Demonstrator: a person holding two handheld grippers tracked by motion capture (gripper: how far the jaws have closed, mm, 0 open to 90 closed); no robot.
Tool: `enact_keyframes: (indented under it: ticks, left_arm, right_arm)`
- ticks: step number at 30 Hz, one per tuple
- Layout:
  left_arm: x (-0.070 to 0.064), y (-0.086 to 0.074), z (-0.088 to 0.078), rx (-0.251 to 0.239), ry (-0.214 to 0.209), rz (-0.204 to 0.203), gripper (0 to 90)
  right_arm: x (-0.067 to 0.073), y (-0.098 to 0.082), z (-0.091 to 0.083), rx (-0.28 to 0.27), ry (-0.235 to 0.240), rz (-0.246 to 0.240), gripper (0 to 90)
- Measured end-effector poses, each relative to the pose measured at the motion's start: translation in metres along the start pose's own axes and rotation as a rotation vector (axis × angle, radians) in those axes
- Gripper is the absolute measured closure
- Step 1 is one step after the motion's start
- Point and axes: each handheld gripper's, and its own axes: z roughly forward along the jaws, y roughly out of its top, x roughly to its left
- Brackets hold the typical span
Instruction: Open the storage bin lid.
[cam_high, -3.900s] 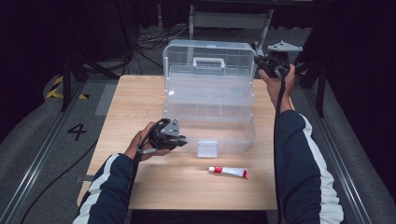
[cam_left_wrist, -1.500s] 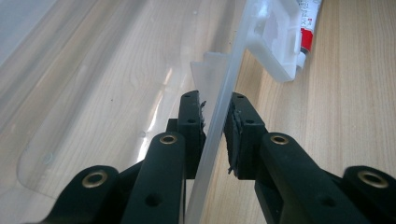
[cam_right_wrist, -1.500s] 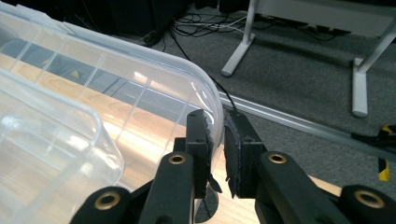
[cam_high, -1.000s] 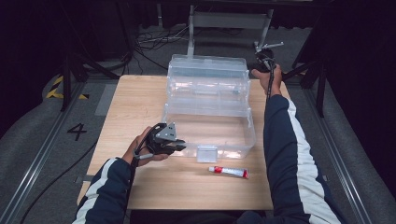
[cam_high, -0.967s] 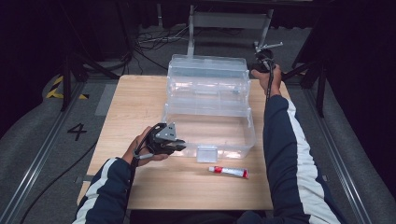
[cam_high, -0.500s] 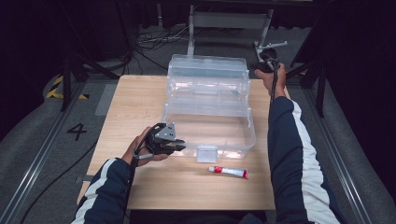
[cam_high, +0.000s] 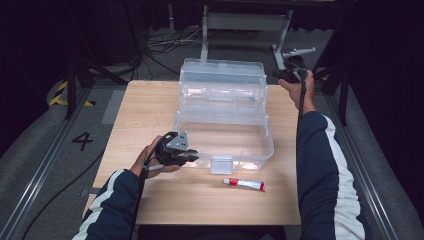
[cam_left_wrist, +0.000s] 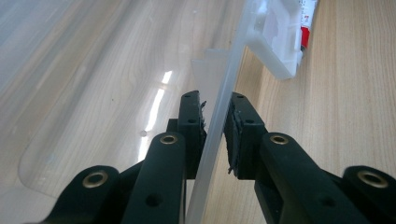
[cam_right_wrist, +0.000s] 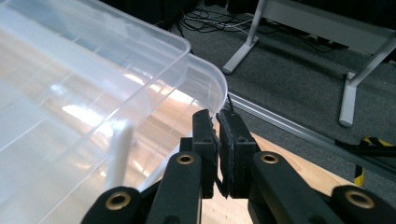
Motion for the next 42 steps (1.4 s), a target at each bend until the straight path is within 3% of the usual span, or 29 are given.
enact_keyframes:
  ticks: [8,14,26,33,42]
  left_arm:
    - [0.000,0.000,0.000,0.003,-0.001,-0.004,77.8]
    - [0.000,0.000,0.000,0.006,0.000,-0.005,77.6]
    - [-0.001,0.002,0.001,0.023,0.008,-0.007,77.2]
    - [-0.001,0.002,0.001,0.024,0.010,-0.003,77.3]
    - [-0.001,0.002,0.001,0.028,0.012,-0.002,77.0]
  right_arm:
    - [0.012,-0.013,-0.027,-0.022,0.023,-0.039,84.4]
    - [0.026,-0.029,-0.049,-0.007,0.044,-0.090,83.6]
    - [0.045,-0.062,-0.094,-0.031,0.104,-0.146,83.2]
    - [0.052,-0.078,-0.105,-0.037,0.139,-0.155,83.2]
    - [0.068,-0.110,-0.120,-0.022,0.183,-0.176,81.0]
